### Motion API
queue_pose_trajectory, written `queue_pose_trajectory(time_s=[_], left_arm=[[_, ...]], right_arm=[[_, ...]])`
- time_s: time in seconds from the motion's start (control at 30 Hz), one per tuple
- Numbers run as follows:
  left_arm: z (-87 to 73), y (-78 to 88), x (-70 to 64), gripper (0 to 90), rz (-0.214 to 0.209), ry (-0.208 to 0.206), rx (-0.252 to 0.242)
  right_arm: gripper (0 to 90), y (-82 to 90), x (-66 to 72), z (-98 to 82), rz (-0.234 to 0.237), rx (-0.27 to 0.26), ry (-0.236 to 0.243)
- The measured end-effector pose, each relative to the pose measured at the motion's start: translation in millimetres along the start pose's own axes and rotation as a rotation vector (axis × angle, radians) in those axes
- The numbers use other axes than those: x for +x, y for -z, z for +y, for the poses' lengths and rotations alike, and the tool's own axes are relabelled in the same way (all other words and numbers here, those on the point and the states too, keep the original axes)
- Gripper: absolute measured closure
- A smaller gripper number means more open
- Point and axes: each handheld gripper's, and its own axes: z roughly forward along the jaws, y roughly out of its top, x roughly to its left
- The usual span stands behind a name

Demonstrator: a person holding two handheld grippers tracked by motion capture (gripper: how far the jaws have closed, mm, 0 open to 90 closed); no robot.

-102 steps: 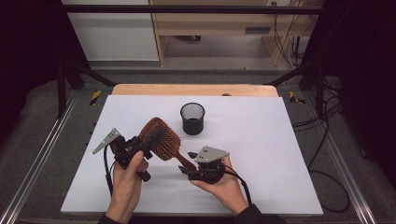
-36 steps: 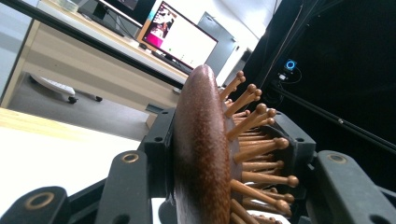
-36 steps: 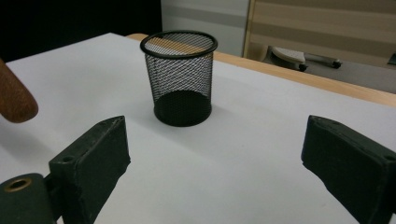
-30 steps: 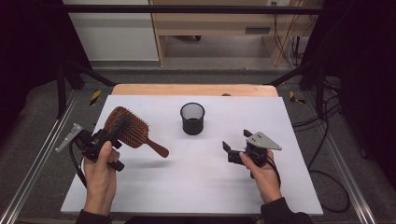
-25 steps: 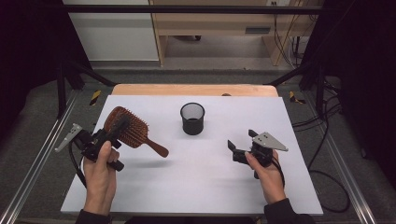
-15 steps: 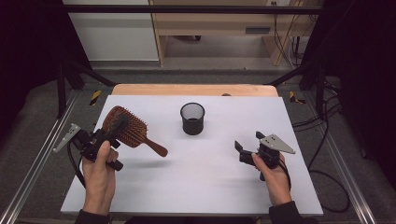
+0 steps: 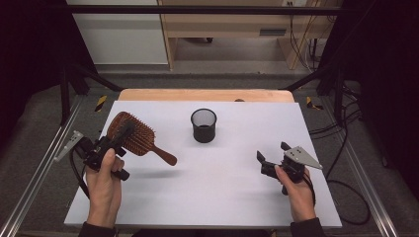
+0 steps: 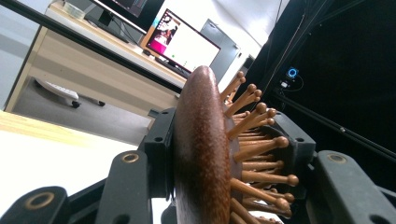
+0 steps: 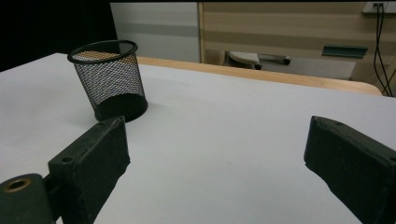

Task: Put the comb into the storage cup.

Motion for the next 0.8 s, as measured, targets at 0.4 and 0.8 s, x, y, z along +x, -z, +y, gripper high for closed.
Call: queue_pose_trajectory(time_s=[0.4, 0.8], left_arm=[[-3.3, -4.2, -8.7, 50.2, -0.017, 0.0, -0.001], [3.7, -22.4, -21.6, 50.2, -0.065, -0.004, 0.019]], right_arm=[[6.3, 1.4, -0.8, -5.2, -0.009, 0.021, 0.023], [6.2, -3.7, 7.2, -8.8, -0.013, 0.043, 0.047]])
